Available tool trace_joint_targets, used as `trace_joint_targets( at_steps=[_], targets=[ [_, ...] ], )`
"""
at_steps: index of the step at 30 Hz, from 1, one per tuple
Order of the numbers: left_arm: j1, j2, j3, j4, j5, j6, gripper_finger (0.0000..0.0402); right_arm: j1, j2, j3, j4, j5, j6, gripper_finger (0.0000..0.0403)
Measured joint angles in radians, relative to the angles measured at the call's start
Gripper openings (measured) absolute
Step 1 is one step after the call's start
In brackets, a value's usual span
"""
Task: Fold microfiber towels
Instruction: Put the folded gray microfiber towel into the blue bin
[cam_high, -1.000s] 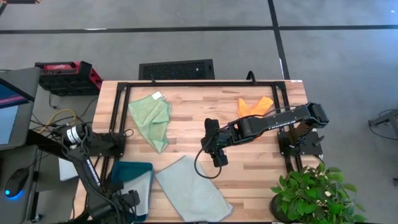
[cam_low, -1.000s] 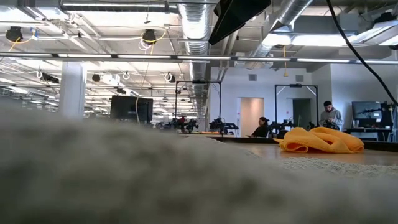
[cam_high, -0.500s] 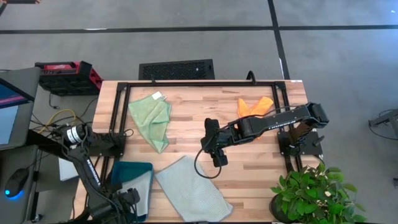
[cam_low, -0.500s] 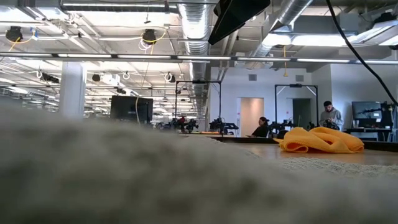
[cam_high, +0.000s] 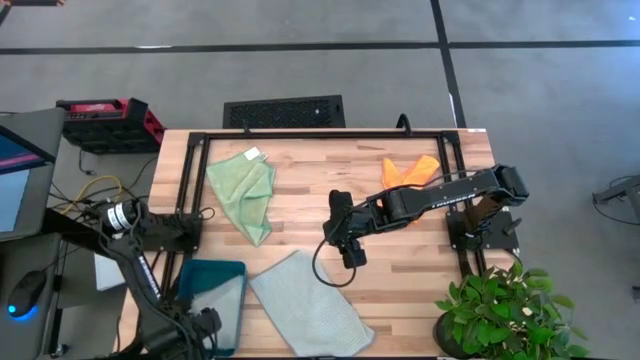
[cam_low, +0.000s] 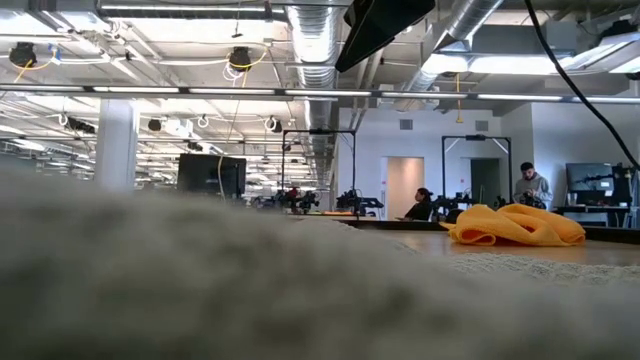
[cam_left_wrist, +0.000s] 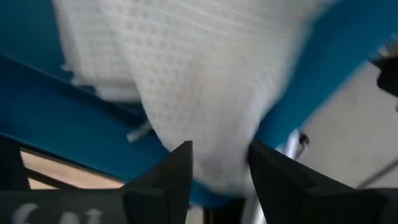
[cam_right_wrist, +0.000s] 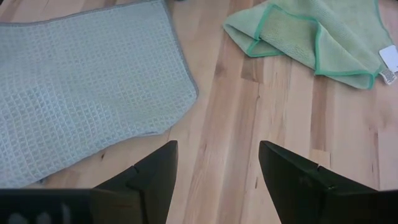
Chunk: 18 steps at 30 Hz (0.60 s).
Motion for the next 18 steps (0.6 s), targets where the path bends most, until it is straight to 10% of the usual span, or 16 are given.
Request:
trace_joint_targets(
  at_steps=[10,18],
  targets=[
    [0.001,-0.004,0.067,-0.27,-0.339,0.078,0.0148,-0.002,0.0,0.0,0.003,0.0,0.0,0.0249],
    [0.049,-0.003,-0.115,-0.22,-0.342,0.192,0.0148,-0.002,0.0,0.0,0.003,0.0,0.0,0.0249]
  ],
)
